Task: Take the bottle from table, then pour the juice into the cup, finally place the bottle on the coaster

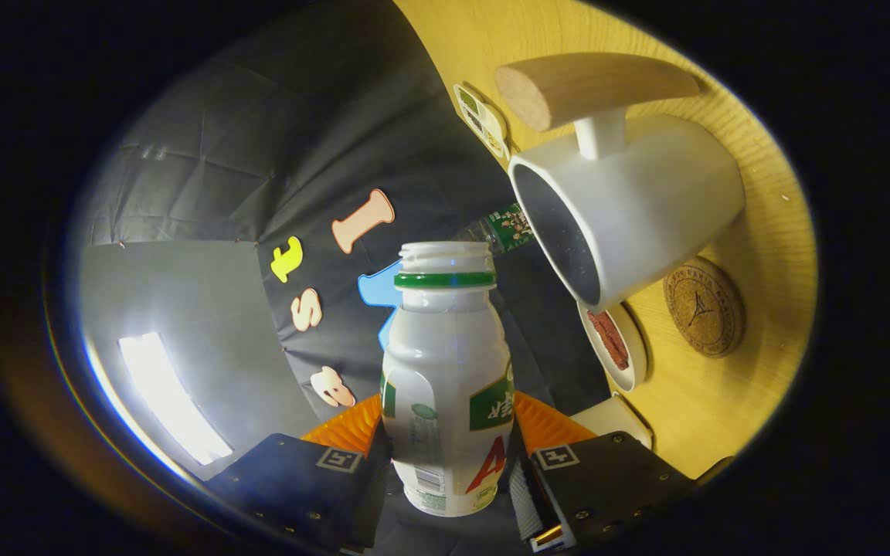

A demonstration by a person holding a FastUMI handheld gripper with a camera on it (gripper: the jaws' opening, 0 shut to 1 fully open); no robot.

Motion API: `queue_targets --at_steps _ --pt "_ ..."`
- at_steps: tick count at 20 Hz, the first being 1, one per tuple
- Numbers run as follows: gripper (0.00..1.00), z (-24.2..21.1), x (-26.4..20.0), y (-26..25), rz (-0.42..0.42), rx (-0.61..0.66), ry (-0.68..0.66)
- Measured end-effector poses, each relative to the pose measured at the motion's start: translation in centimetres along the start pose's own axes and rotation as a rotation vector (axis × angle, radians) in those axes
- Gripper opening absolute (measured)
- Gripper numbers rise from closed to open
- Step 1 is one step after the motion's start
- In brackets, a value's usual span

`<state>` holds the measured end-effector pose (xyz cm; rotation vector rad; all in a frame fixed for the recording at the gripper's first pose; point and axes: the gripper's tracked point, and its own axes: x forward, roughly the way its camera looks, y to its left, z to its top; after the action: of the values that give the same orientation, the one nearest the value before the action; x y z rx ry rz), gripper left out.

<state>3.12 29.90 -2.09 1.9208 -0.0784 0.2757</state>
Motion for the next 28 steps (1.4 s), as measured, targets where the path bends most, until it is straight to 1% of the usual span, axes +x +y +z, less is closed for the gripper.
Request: queue_targets --at_steps 3,7,10,15,19,23,28 --pt "0.66 0.1 0.0 -0.5 -0.039 -0.076 0.010" --pt "0.66 -0.2 0.1 -1.2 -0.056 -0.106 0.028" --pt "0.66 -0.6 0.1 -2.9 -0.095 -0.237 0.058" --pt "0.66 -0.7 0.3 -3.9 -0.141 -0.389 0.094" --pt "0.66 -0.6 0.1 -5.3 -0.199 -0.583 0.132" --pt "0.66 -0.6 0.2 -5.4 -0.214 -0.753 0.161" --pt "0.67 -0.4 0.6 -5.3 -0.261 -0.979 0.183"
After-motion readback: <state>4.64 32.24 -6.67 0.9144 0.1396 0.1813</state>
